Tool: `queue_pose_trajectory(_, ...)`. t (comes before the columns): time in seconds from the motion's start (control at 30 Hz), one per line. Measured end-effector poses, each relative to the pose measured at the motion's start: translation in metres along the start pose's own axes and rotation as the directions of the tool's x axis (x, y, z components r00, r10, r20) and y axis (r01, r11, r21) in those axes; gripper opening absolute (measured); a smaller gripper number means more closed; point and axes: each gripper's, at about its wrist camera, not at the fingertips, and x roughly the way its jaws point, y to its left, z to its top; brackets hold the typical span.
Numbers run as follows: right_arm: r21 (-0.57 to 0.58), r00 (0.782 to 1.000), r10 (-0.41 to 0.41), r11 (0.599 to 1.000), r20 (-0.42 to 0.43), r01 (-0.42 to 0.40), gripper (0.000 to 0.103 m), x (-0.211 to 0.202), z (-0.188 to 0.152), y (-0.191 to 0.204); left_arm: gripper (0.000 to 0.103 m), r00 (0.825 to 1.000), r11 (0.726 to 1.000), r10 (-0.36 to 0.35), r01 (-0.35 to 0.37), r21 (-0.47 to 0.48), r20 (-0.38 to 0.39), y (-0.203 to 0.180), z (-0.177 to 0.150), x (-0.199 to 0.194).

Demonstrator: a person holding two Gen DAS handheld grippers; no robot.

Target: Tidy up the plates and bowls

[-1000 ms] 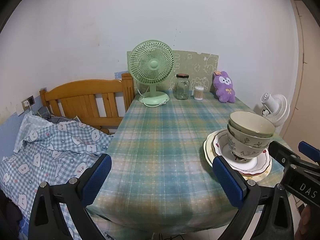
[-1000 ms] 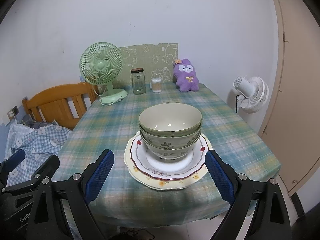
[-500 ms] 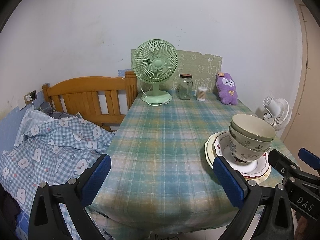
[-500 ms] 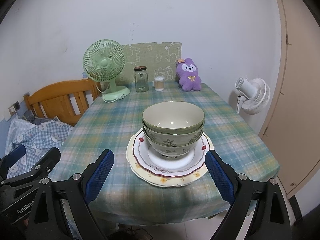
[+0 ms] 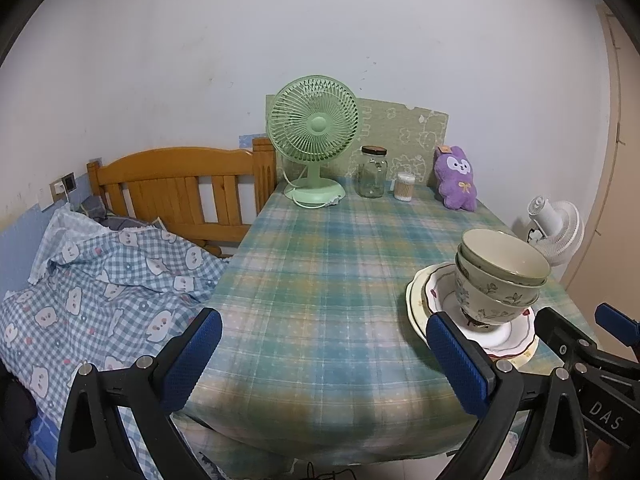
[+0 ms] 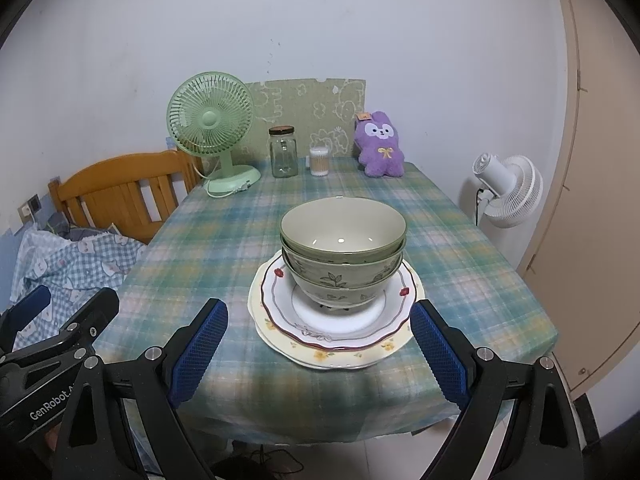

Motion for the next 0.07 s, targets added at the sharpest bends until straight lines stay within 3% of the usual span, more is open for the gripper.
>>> queue_pose_trajectory(0.07, 0.003, 1.0, 0.0, 1.0, -0.005, 0.0, 0.094, 0.0007, -0.0006, -0.001, 0.103, 1.0, 1.0, 0.001, -0.001, 0.003, -0.006, -0.0013, -0.0009, 0.0001)
